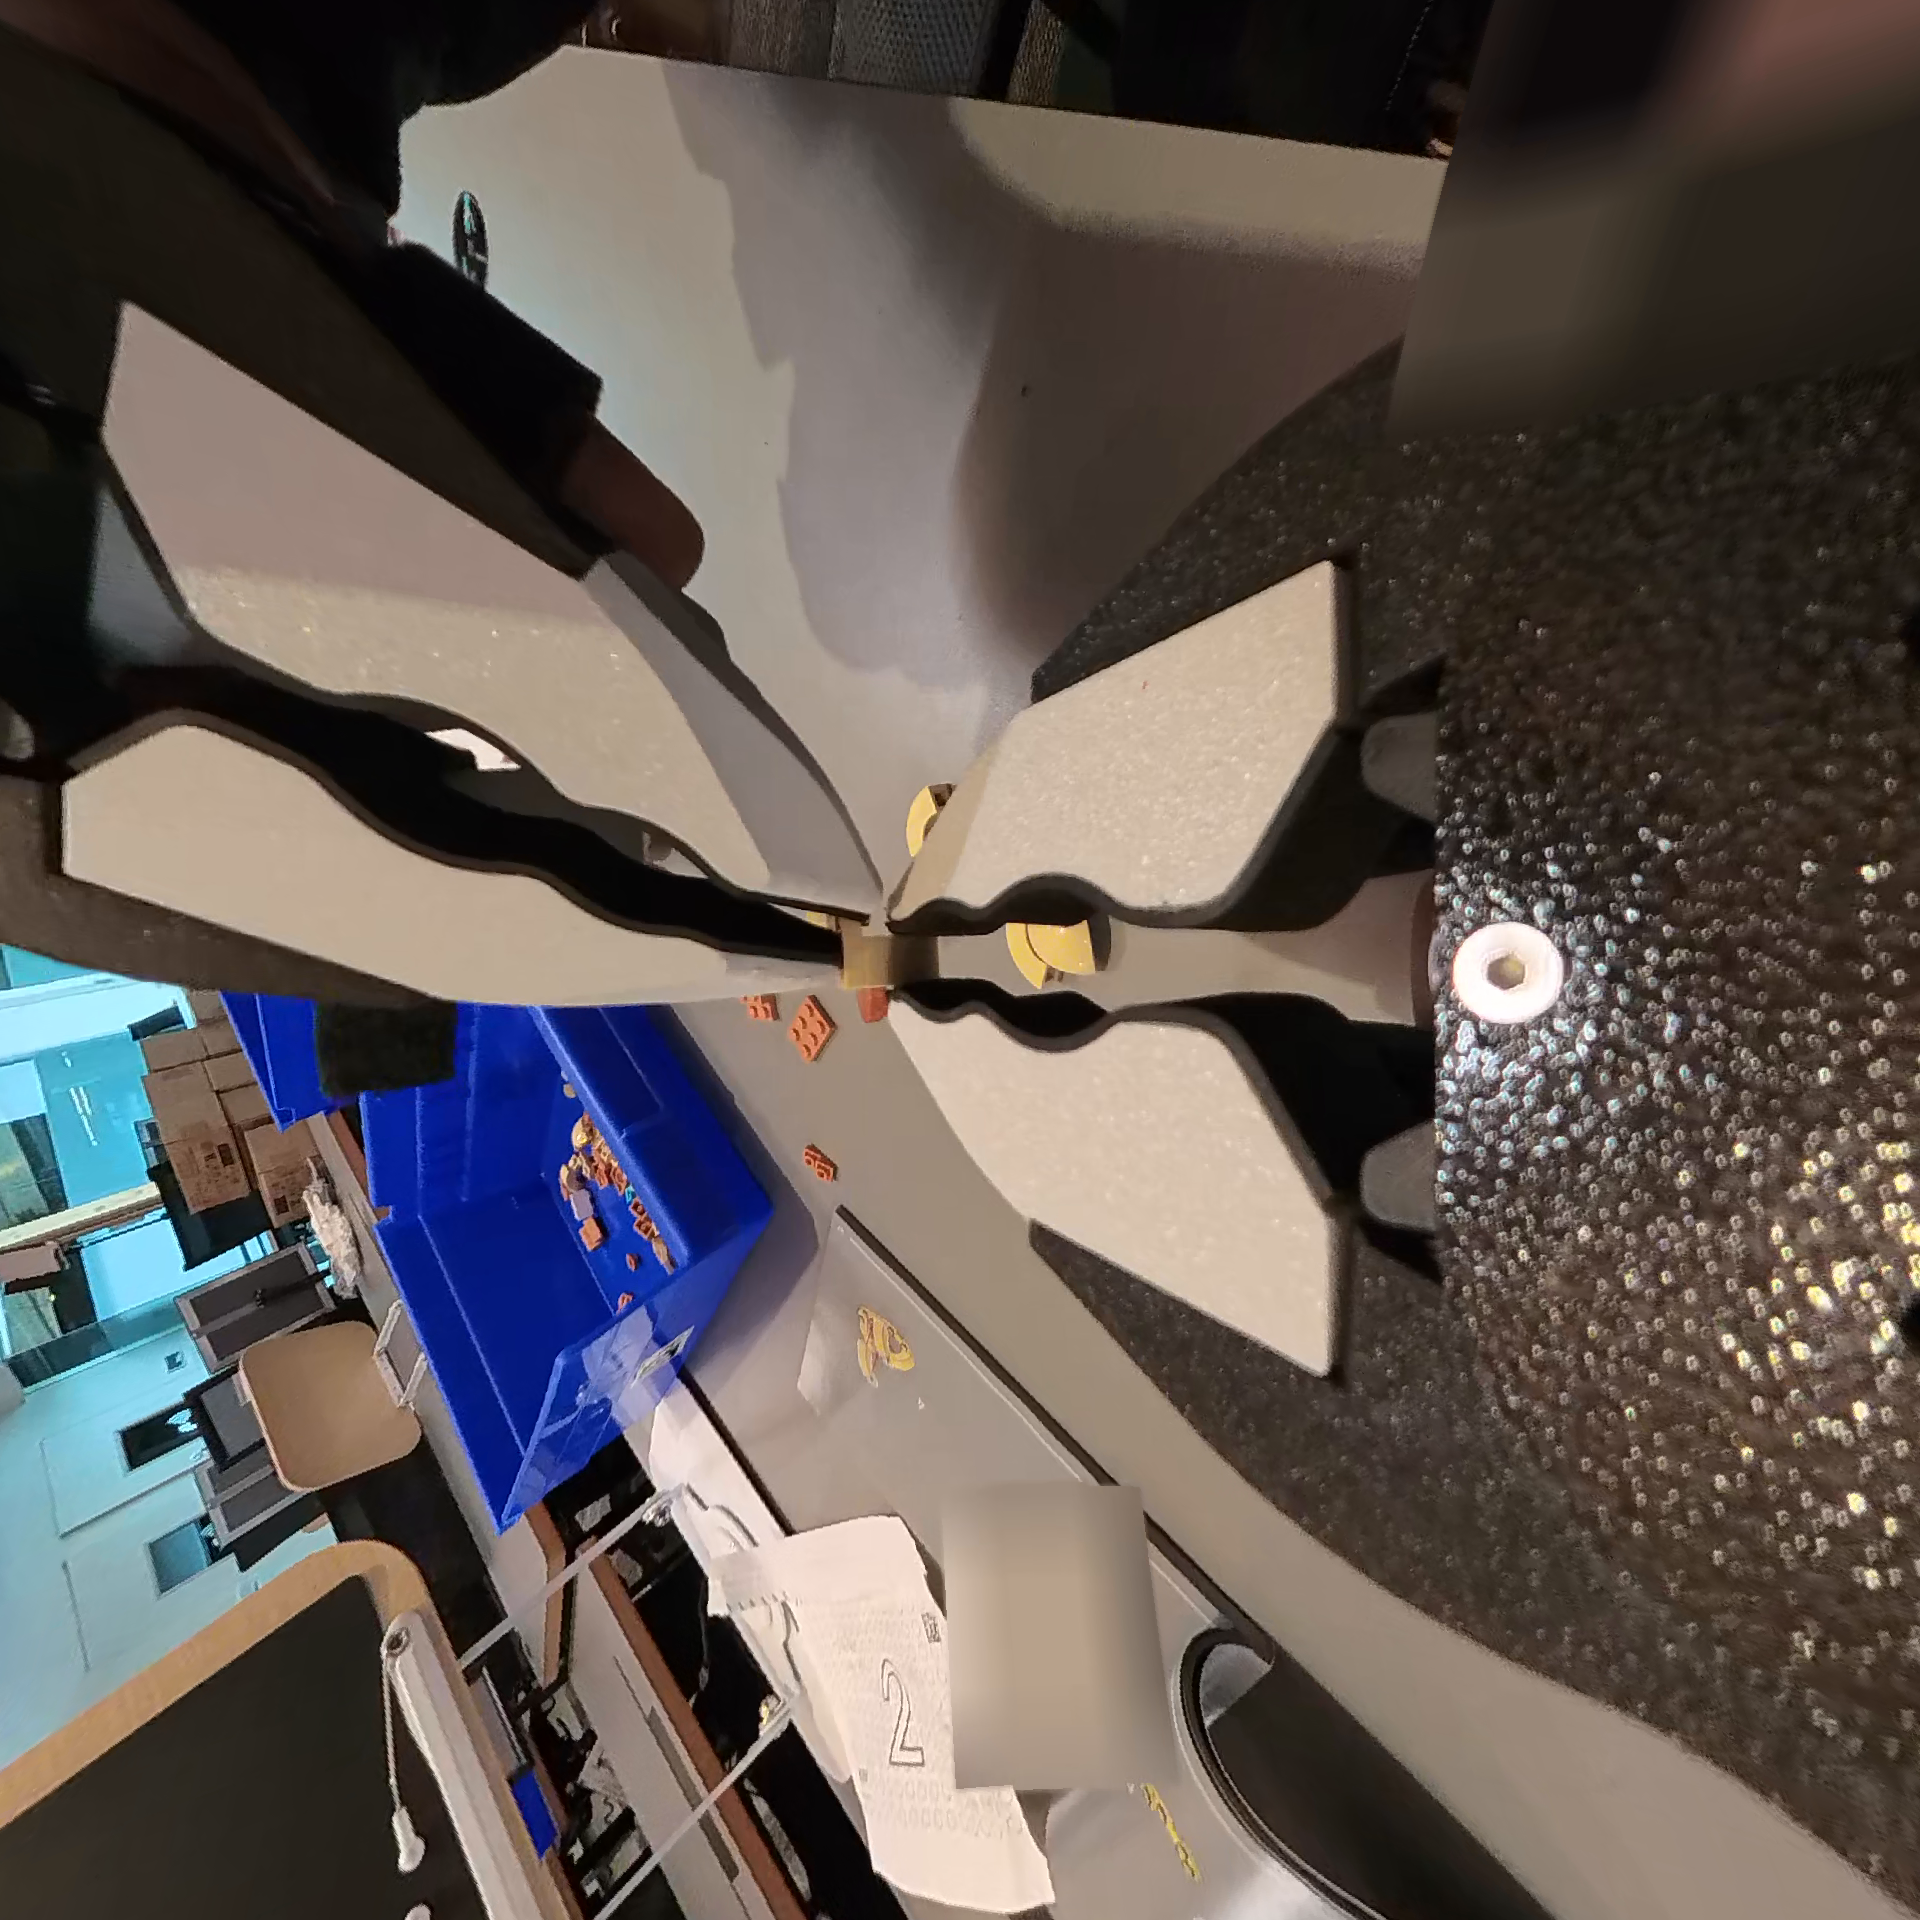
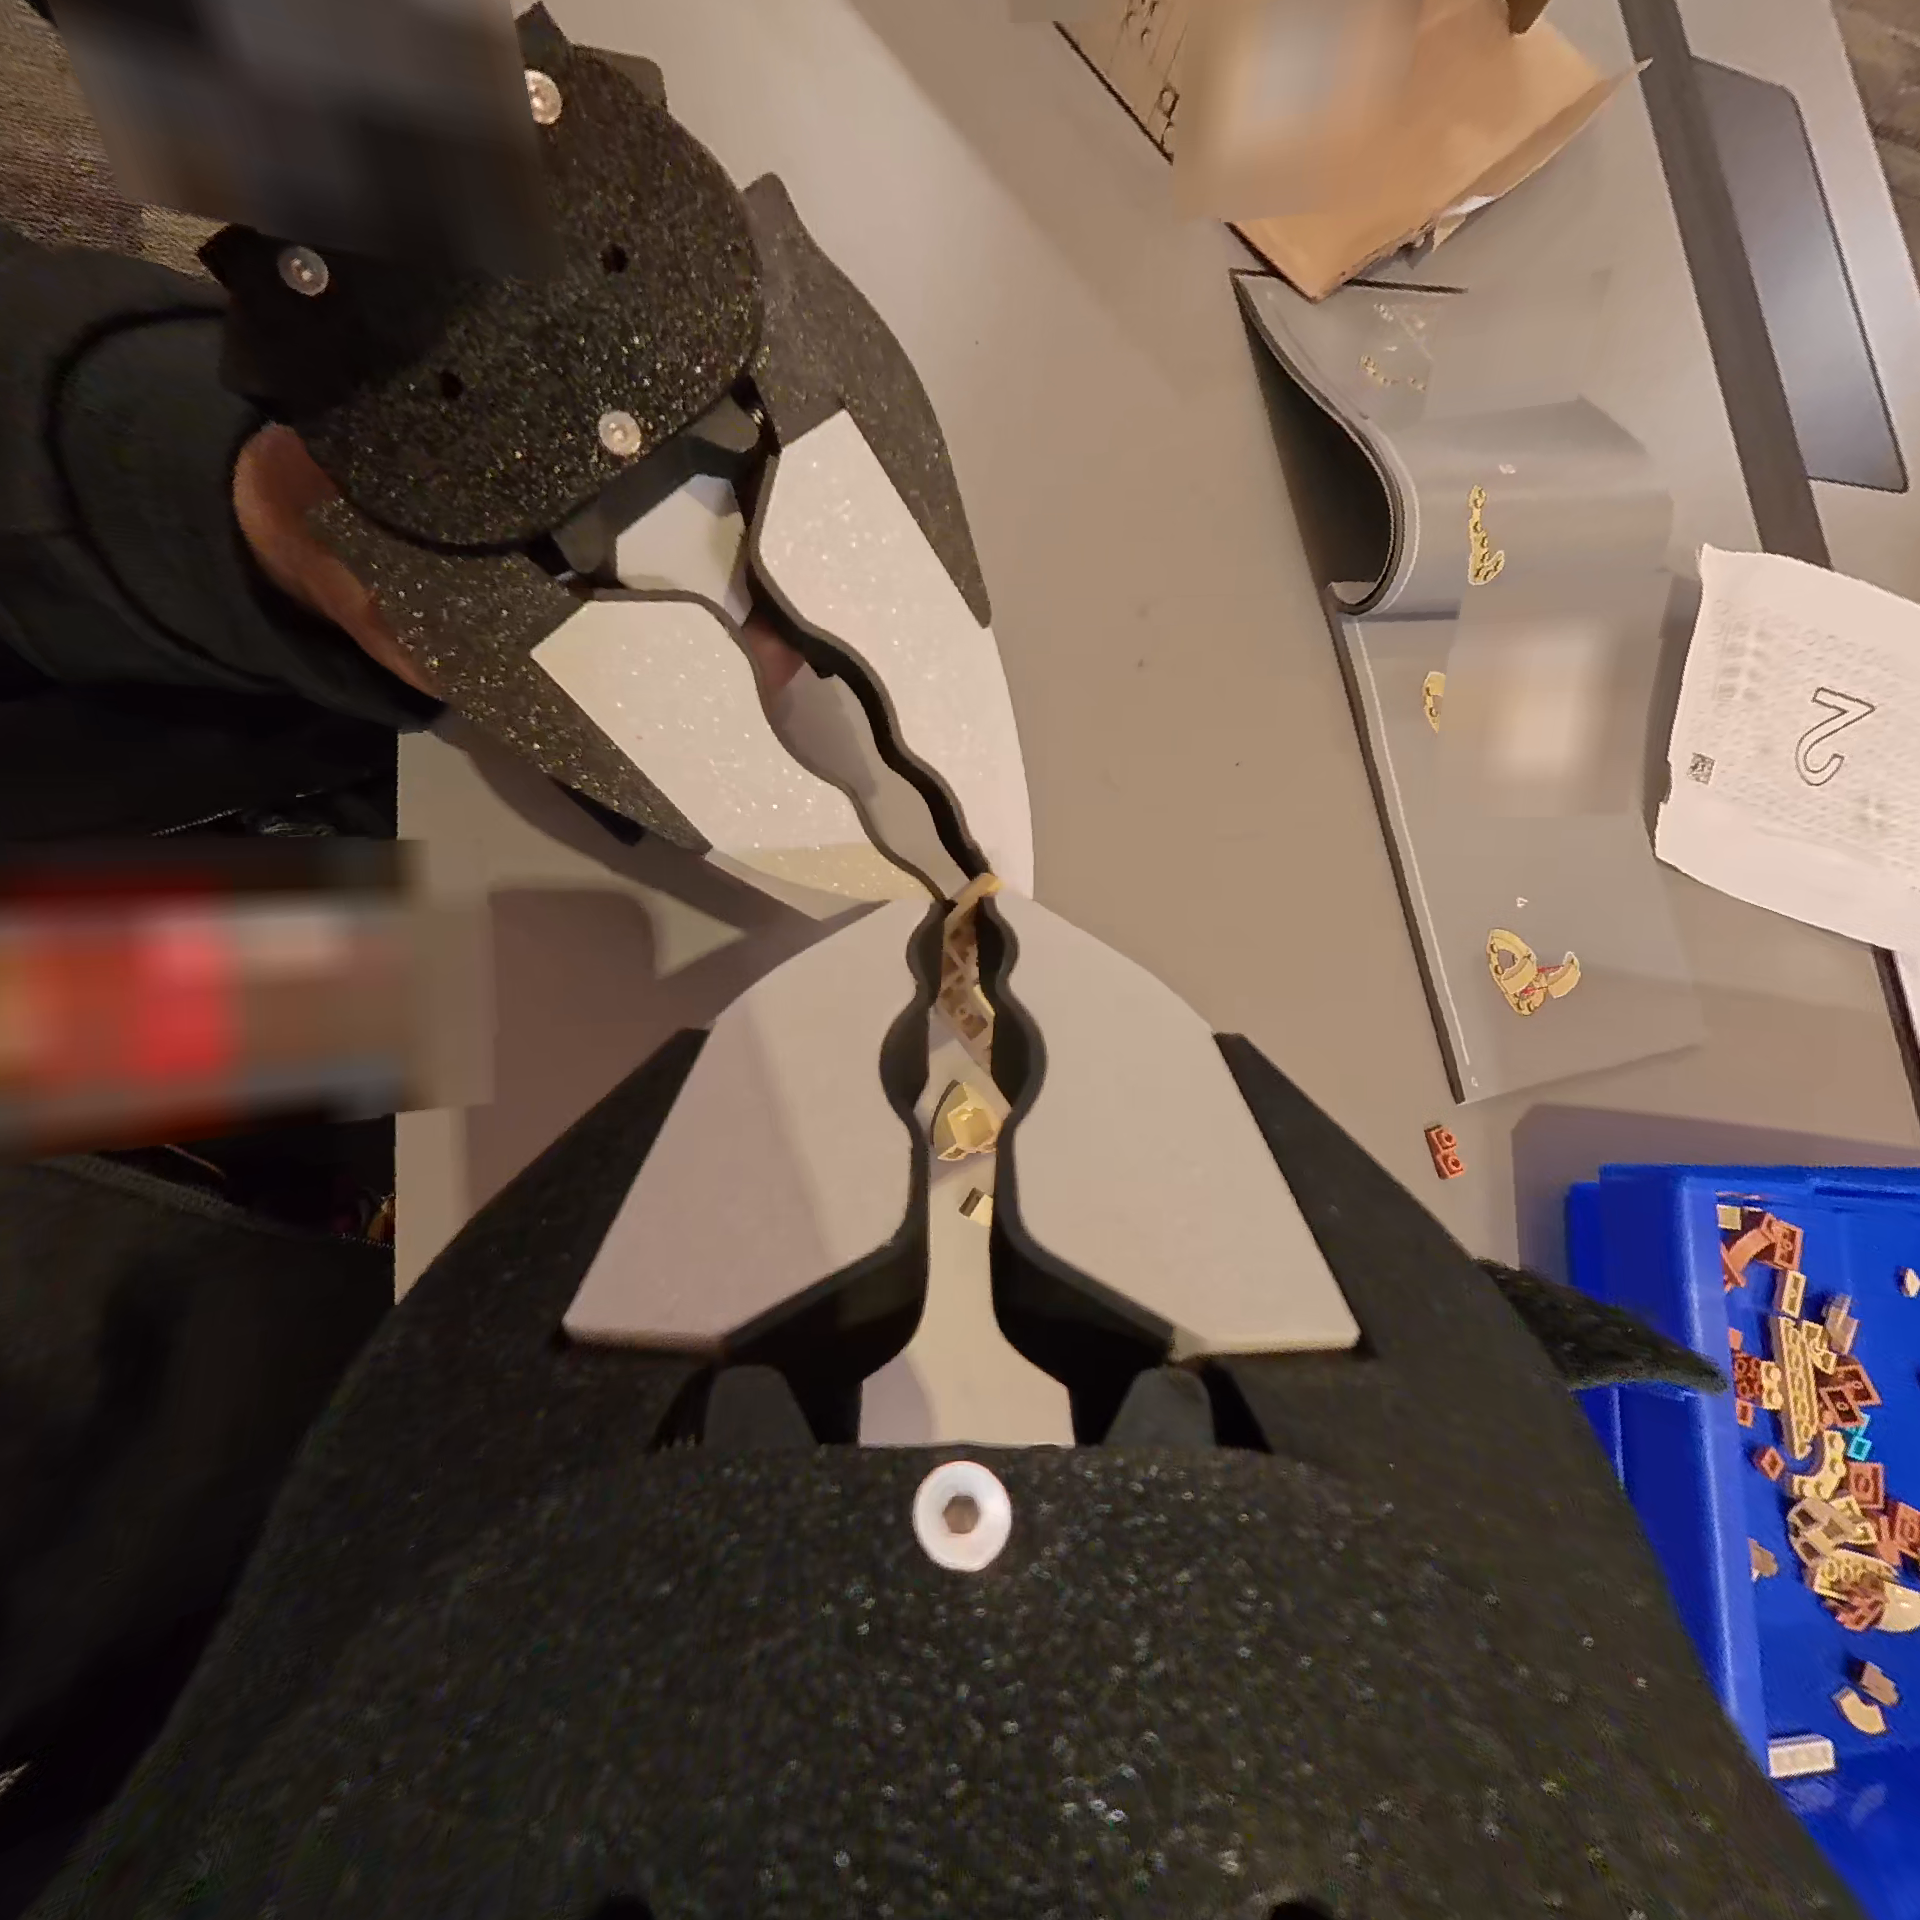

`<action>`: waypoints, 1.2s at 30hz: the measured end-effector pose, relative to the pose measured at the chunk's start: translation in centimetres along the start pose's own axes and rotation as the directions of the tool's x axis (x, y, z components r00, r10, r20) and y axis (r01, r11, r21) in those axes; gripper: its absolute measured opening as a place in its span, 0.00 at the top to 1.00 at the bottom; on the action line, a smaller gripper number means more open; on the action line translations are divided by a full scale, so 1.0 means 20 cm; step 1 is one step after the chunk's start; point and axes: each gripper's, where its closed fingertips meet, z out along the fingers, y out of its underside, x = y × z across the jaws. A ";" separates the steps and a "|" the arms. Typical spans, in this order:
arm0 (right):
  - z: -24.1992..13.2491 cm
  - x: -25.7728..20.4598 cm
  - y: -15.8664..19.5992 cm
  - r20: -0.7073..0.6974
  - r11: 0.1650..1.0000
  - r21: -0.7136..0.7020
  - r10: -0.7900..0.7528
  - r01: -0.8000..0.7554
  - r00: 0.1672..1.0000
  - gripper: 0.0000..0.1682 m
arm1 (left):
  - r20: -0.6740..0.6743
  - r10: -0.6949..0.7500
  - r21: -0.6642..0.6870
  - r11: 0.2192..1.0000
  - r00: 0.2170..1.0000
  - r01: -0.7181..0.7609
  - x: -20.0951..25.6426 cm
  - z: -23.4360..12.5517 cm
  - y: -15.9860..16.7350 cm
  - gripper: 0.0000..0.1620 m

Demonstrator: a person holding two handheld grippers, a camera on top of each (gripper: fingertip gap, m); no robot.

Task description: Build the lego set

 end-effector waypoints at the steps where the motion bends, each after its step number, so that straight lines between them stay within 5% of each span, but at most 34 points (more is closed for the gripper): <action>1: 0.00 0.00 0.00 -0.004 1.000 0.000 -0.001 0.001 1.000 0.97 | 0.001 -0.001 0.000 1.000 1.000 0.001 0.00 0.00 0.00 0.96; 10: -0.01 0.00 -0.01 -0.032 1.000 0.025 -0.014 0.014 0.999 0.97 | -0.003 0.000 0.015 1.000 1.000 0.000 0.00 -0.01 -0.01 0.96; 18: -0.24 0.05 -0.07 -0.225 0.929 0.348 -0.050 0.128 0.973 0.86 | -0.141 -0.221 0.106 0.966 0.965 0.237 -0.05 -0.10 -0.13 0.95; 23: -0.33 0.03 -0.05 -0.260 0.862 0.472 -0.064 0.184 0.964 0.84 | -0.514 -0.527 0.035 0.775 0.677 0.631 0.01 -0.16 -0.21 0.95; 26: -0.30 -0.01 -0.07 -0.263 0.863 0.447 -0.128 0.238 0.956 0.83 | -0.680 -0.609 -0.051 0.595 0.409 0.802 0.02 -0.19 -0.24 0.96; 28: -0.28 -0.01 -0.08 -0.284 0.870 0.410 -0.163 0.273 0.945 0.82 | -0.728 -0.617 -0.088 0.516 0.298 0.852 0.03 -0.19 -0.25 0.96; 36: -0.22 0.01 -0.12 -0.359 0.875 0.350 -0.203 0.333 0.911 0.82 | -0.765 -0.620 -0.121 0.407 0.177 0.905 0.00 -0.20 -0.26 0.95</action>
